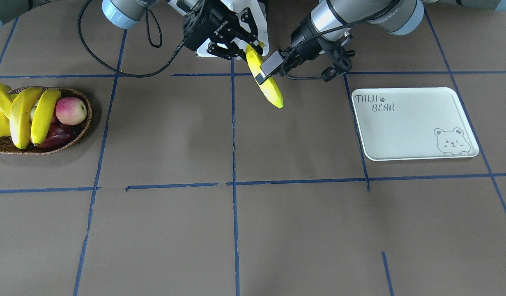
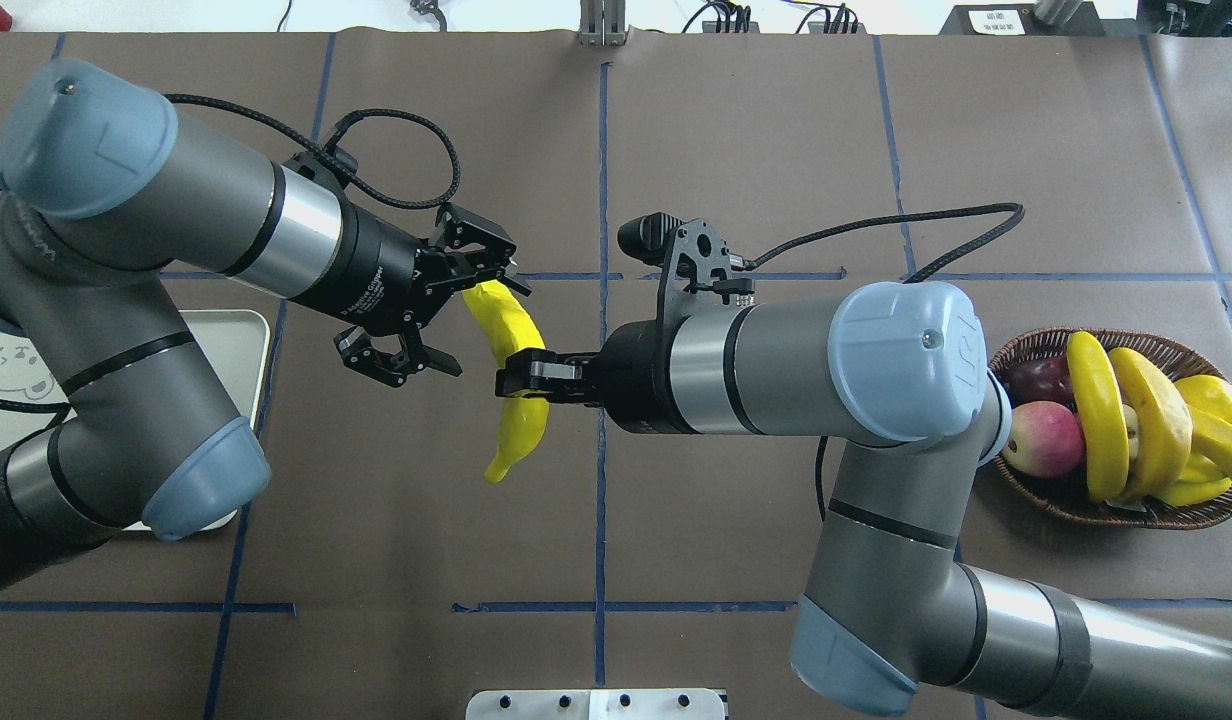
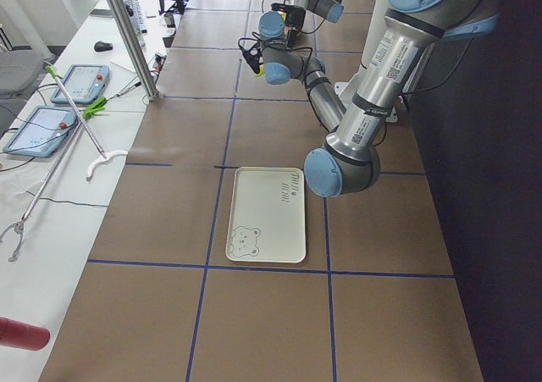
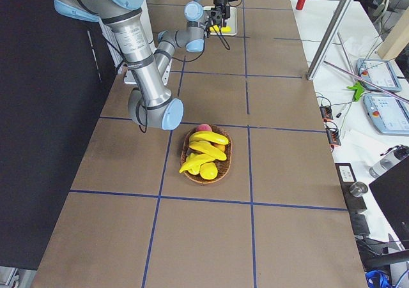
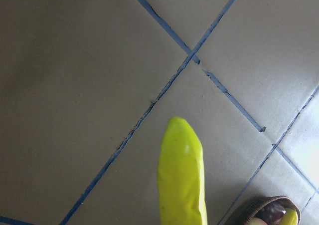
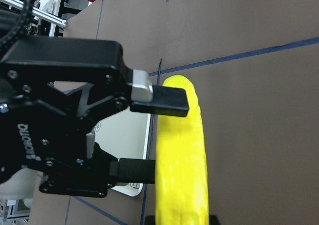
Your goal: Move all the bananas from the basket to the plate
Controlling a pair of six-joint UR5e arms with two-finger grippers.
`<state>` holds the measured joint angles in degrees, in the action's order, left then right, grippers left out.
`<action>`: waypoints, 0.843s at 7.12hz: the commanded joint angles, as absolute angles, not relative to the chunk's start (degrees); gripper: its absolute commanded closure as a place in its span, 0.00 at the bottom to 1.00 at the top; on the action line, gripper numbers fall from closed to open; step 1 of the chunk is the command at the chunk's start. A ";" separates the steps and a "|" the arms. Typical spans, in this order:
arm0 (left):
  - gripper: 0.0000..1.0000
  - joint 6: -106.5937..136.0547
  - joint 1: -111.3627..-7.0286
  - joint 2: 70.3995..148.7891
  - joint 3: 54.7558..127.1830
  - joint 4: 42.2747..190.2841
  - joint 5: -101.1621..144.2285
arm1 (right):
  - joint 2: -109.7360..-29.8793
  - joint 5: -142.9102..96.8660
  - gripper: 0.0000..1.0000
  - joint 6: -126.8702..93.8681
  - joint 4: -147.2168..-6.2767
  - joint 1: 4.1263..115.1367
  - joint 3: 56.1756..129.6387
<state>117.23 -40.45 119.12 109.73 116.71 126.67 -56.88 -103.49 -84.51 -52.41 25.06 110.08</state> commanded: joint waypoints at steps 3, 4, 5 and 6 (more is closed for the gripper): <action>0.42 119.44 -40.08 119.44 109.69 116.72 125.87 | -56.08 -103.54 0.80 -89.65 -52.38 24.79 110.13; 0.46 119.36 -40.08 119.44 109.77 116.72 125.86 | -55.99 -103.54 0.79 -89.56 -52.38 24.52 110.13; 0.46 119.44 -40.08 119.53 109.78 116.81 125.86 | -55.99 -103.45 0.79 -89.56 -52.30 24.26 110.04; 0.46 119.44 -40.08 119.53 109.78 116.81 125.86 | -55.99 -103.45 0.78 -89.47 -52.29 24.00 110.04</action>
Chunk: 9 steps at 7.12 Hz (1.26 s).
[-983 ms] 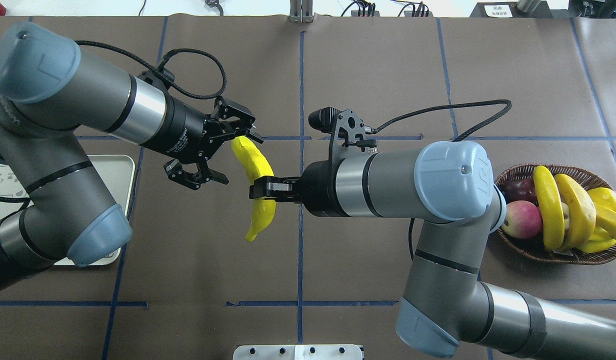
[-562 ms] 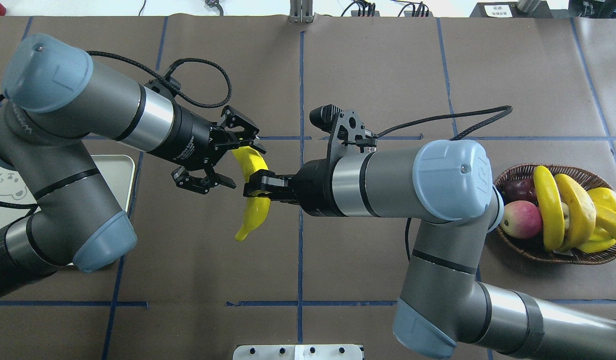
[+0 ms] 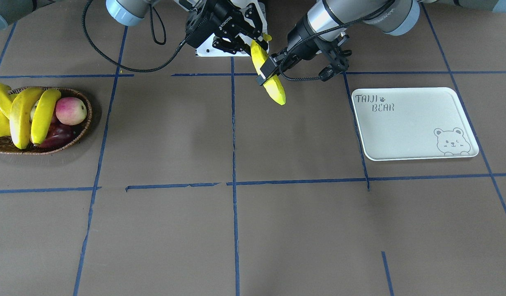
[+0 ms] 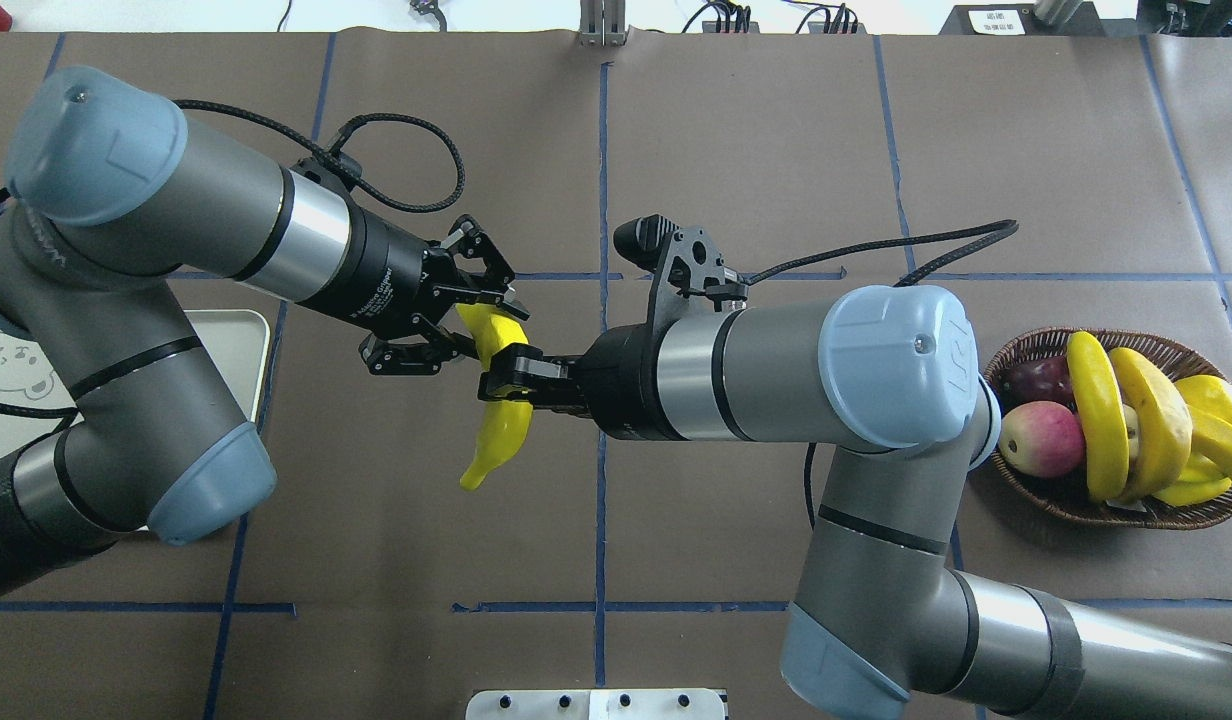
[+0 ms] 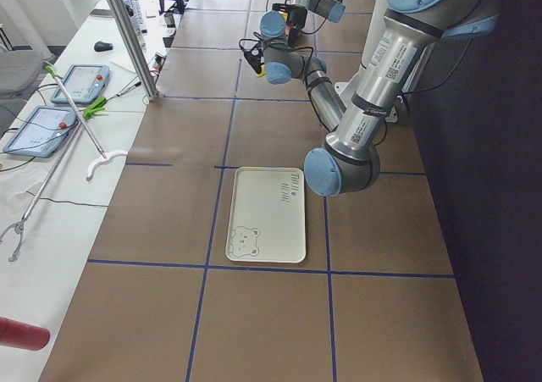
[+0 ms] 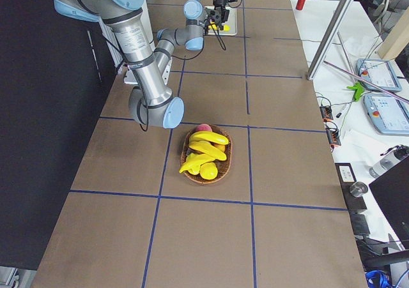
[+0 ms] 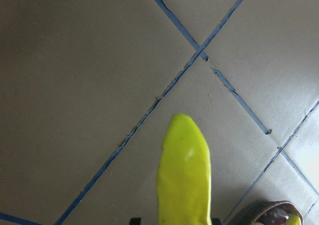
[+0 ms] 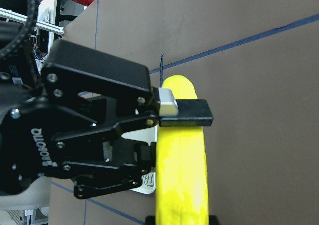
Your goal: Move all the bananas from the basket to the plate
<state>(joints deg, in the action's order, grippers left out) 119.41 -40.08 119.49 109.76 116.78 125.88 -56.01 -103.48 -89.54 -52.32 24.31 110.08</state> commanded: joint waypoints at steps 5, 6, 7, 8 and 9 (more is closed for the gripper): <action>1.00 118.83 -40.08 119.27 109.78 116.81 125.86 | -55.99 -103.53 0.00 -89.38 -52.38 23.91 110.21; 1.00 118.74 -40.08 119.09 109.69 116.81 125.86 | -55.99 -103.88 0.00 -89.21 -52.38 24.43 110.30; 1.00 118.65 -40.25 118.57 109.69 116.63 125.77 | -56.25 -104.67 0.00 -89.30 -52.99 24.78 110.56; 1.00 118.30 -40.60 117.17 109.69 116.46 125.60 | -56.86 -108.33 0.00 -89.30 -53.43 26.18 110.65; 1.00 117.52 -42.00 114.11 109.69 116.28 125.42 | -58.87 -111.33 0.00 -89.30 -53.52 28.19 110.57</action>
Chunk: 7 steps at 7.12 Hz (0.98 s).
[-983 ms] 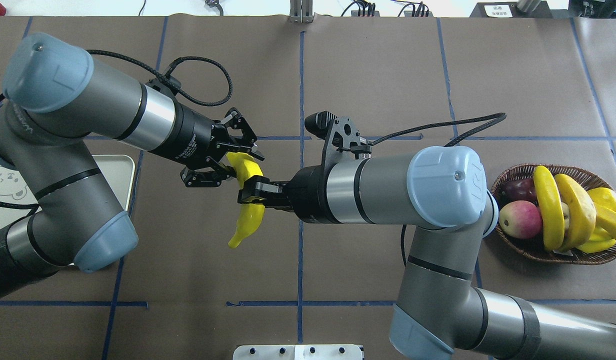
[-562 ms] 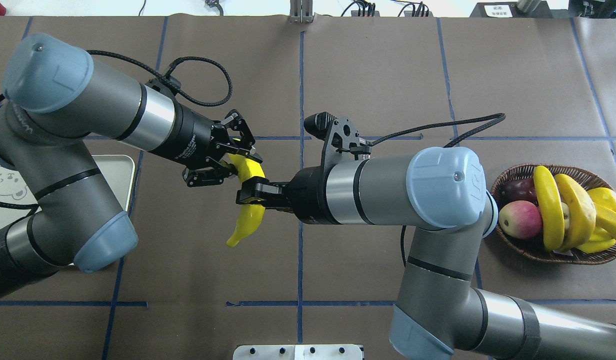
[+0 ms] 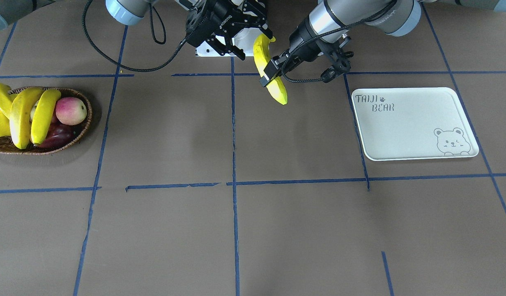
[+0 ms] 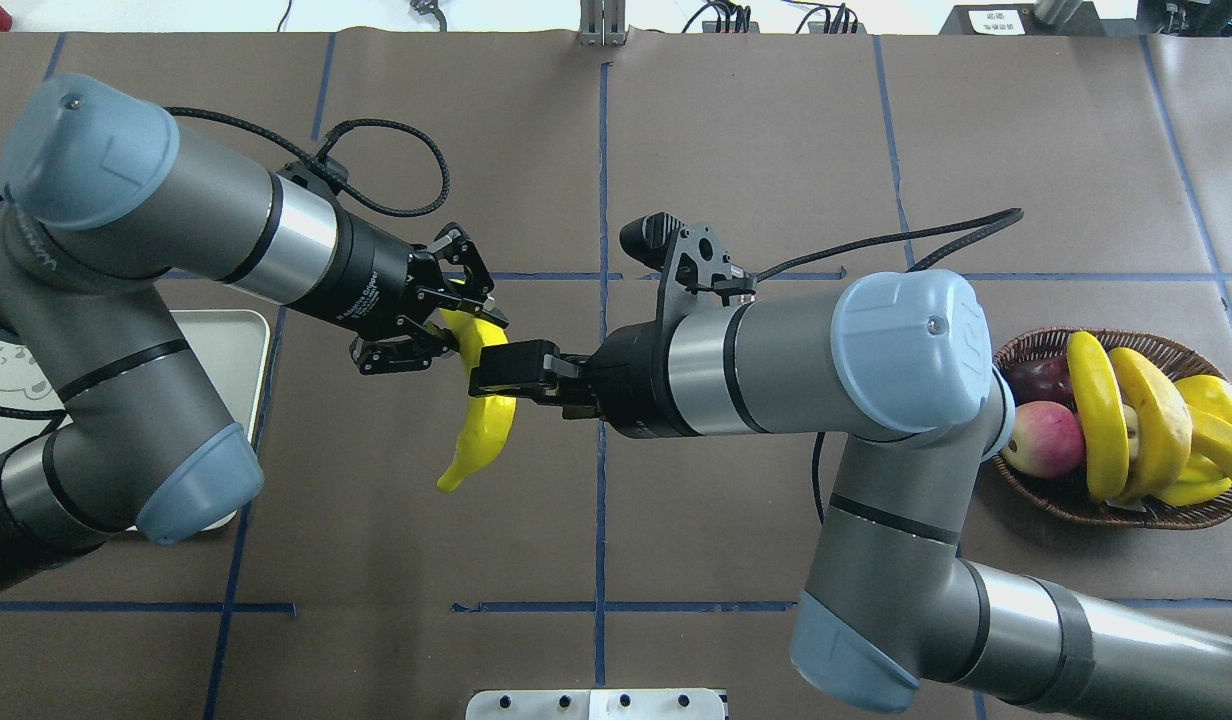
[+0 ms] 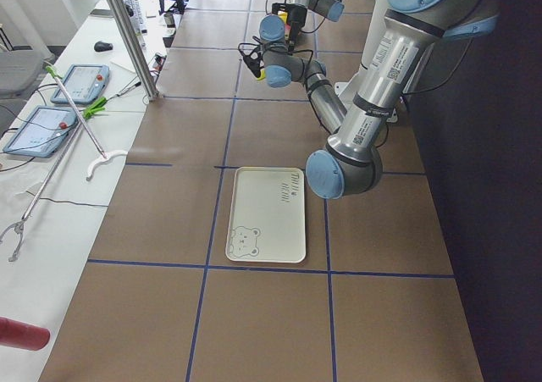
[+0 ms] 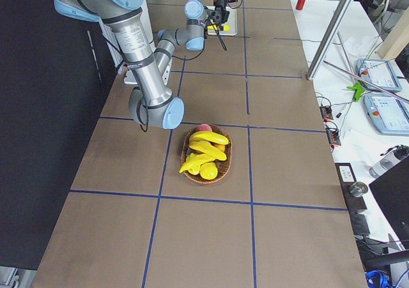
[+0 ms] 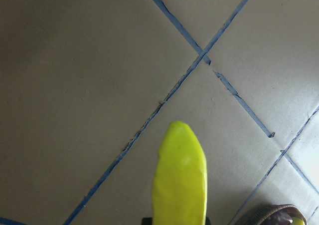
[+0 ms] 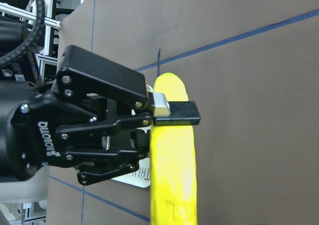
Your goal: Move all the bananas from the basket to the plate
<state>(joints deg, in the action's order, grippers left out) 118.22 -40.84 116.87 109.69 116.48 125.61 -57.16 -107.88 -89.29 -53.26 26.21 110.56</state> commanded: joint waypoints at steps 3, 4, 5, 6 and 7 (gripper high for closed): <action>1.00 101.58 -47.36 99.28 109.69 116.63 125.24 | -62.31 -118.97 0.00 -81.97 -66.65 35.92 110.48; 1.00 95.68 -49.55 94.53 109.51 116.72 125.24 | -62.66 -122.75 0.00 -76.26 -74.54 39.60 110.91; 1.00 88.93 -51.83 88.57 108.90 116.89 125.24 | -63.97 -124.35 0.00 -70.11 -79.67 42.07 111.88; 1.00 85.64 -54.38 87.03 106.03 118.81 125.24 | -65.90 -124.45 0.00 -65.79 -82.85 42.97 112.93; 1.00 85.26 -57.36 86.92 98.69 126.66 125.24 | -66.96 -124.37 0.00 -62.44 -86.01 43.67 113.90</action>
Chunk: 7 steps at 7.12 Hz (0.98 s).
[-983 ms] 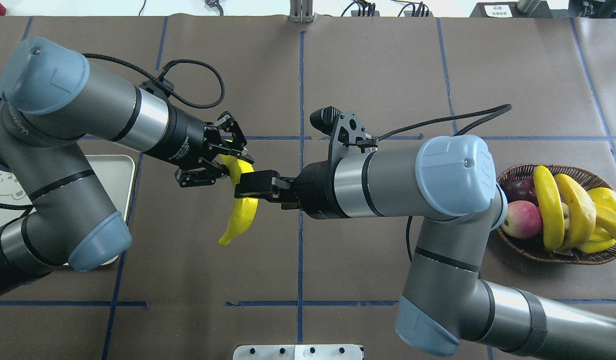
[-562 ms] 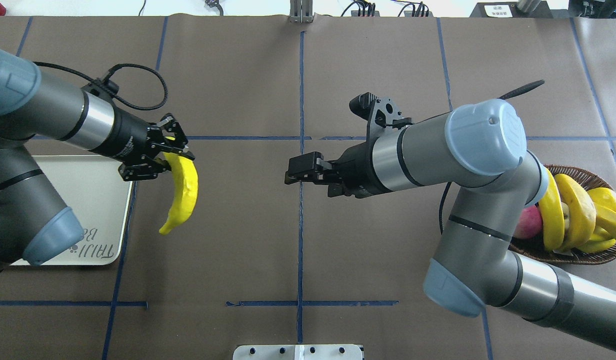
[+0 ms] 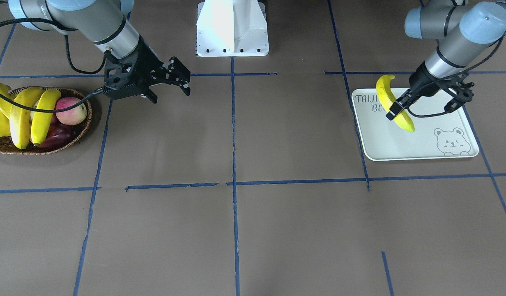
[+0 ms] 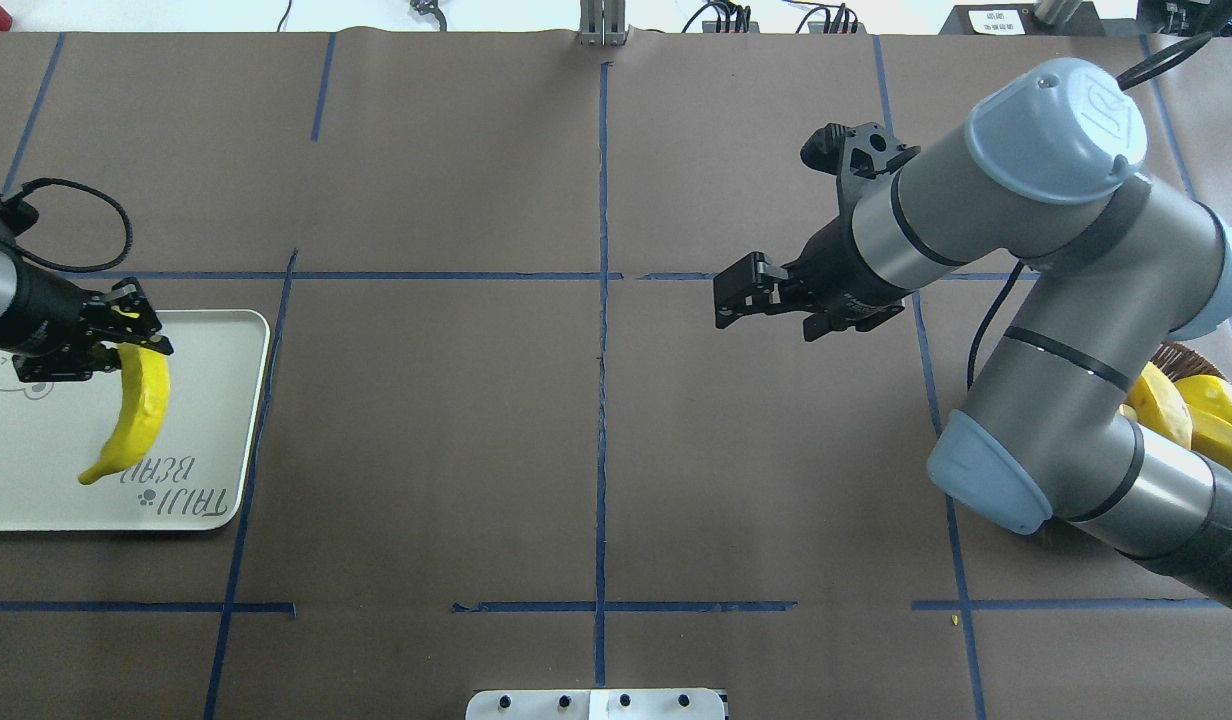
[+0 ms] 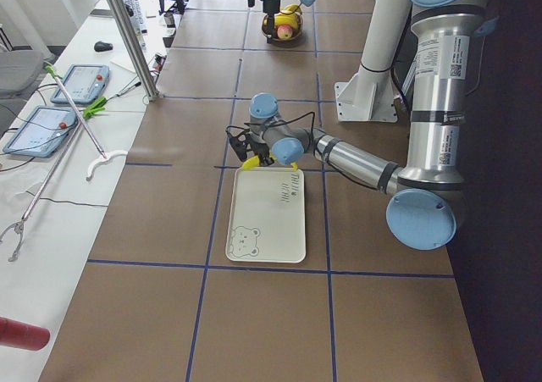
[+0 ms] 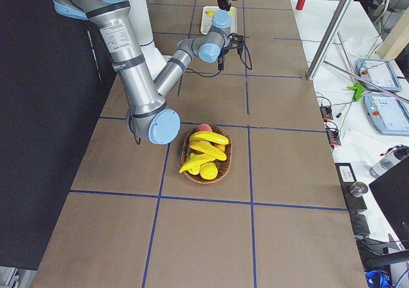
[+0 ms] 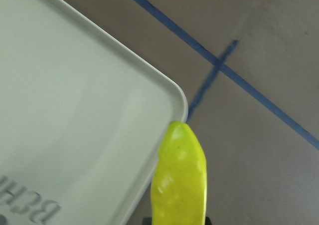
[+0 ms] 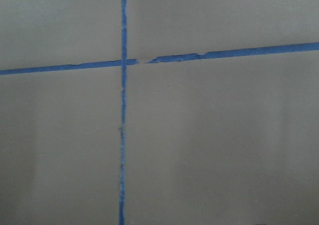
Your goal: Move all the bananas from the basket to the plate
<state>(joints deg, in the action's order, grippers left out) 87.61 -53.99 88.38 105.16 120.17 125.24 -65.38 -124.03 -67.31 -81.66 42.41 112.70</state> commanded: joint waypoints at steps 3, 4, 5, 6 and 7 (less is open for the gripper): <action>1.00 80.54 -62.03 85.44 83.53 142.61 125.51 | -67.76 -124.37 0.00 -61.35 -86.57 43.51 114.43; 0.97 78.94 -62.14 84.21 81.76 144.56 125.42 | -67.76 -124.37 0.00 -61.35 -86.57 43.51 114.43; 0.77 78.84 -62.14 84.11 80.87 144.84 125.42 | -67.76 -124.37 0.00 -61.35 -86.57 43.42 114.35; 0.39 78.66 -62.14 84.20 79.38 145.02 125.25 | -67.76 -124.37 0.00 -61.35 -86.57 43.42 114.35; 0.00 78.14 -62.40 84.29 79.54 145.19 125.33 | -67.76 -124.37 0.00 -61.35 -86.57 43.42 114.35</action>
